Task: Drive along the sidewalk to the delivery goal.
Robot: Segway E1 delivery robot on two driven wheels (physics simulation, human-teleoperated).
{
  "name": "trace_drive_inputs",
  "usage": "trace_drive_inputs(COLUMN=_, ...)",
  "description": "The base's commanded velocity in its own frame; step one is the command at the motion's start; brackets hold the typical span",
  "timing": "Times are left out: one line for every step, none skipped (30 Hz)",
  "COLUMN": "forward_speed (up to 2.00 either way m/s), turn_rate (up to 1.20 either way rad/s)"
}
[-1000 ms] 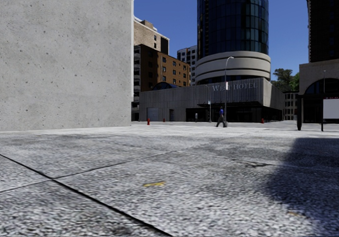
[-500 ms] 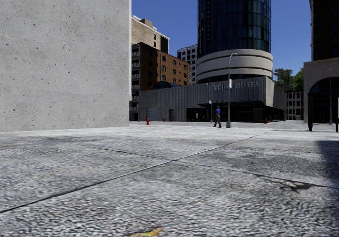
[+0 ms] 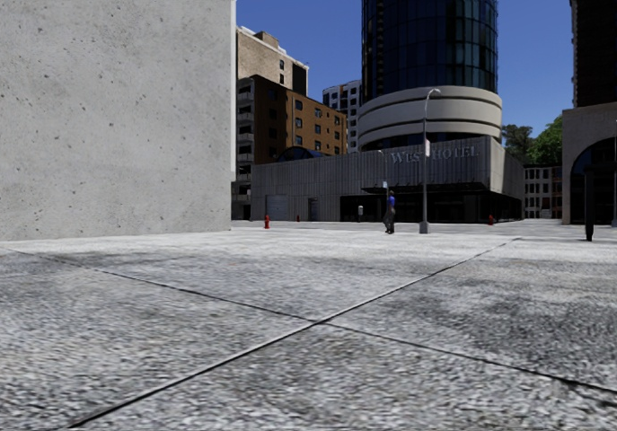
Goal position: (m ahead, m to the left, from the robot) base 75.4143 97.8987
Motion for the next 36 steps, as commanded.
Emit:
trace_drive_inputs(forward_speed=2.0, turn_rate=0.0)
trace_drive_inputs(forward_speed=2.0, turn_rate=0.0)
trace_drive_inputs(forward_speed=2.0, turn_rate=0.0)
trace_drive_inputs(forward_speed=2.0, turn_rate=0.0)
trace_drive_inputs(forward_speed=2.0, turn_rate=0.0)
trace_drive_inputs(forward_speed=2.0, turn_rate=0.0)
trace_drive_inputs(forward_speed=2.0, turn_rate=0.0)
trace_drive_inputs(forward_speed=2.0, turn_rate=0.0)
trace_drive_inputs(forward_speed=2.0, turn_rate=0.0)
trace_drive_inputs(forward_speed=2.0, turn_rate=0.0)
trace_drive_inputs(forward_speed=2.0, turn_rate=0.0)
trace_drive_inputs(forward_speed=2.0, turn_rate=0.0)
trace_drive_inputs(forward_speed=2.0, turn_rate=0.0)
trace_drive_inputs(forward_speed=2.0, turn_rate=0.0)
trace_drive_inputs(forward_speed=2.0, turn_rate=0.0)
trace_drive_inputs(forward_speed=2.0, turn_rate=0.0)
trace_drive_inputs(forward_speed=2.0, turn_rate=0.0)
trace_drive_inputs(forward_speed=2.0, turn_rate=0.0)
trace_drive_inputs(forward_speed=2.0, turn_rate=0.0)
trace_drive_inputs(forward_speed=2.0, turn_rate=0.0)
trace_drive_inputs(forward_speed=2.0, turn_rate=0.0)
trace_drive_inputs(forward_speed=2.0, turn_rate=0.0)
trace_drive_inputs(forward_speed=2.0, turn_rate=0.0)
trace_drive_inputs(forward_speed=2.0, turn_rate=0.0)
trace_drive_inputs(forward_speed=2.0, turn_rate=0.0)
trace_drive_inputs(forward_speed=2.0, turn_rate=0.0)
trace_drive_inputs(forward_speed=2.0, turn_rate=0.0)
trace_drive_inputs(forward_speed=2.0, turn_rate=0.0)
trace_drive_inputs(forward_speed=2.0, turn_rate=0.0)
trace_drive_inputs(forward_speed=2.0, turn_rate=0.0)
trace_drive_inputs(forward_speed=2.0, turn_rate=0.0)
trace_drive_inputs(forward_speed=2.0, turn_rate=0.0)
trace_drive_inputs(forward_speed=2.0, turn_rate=0.0)
trace_drive_inputs(forward_speed=2.0, turn_rate=0.0)
trace_drive_inputs(forward_speed=2.0, turn_rate=0.0)
trace_drive_inputs(forward_speed=2.0, turn_rate=0.0)
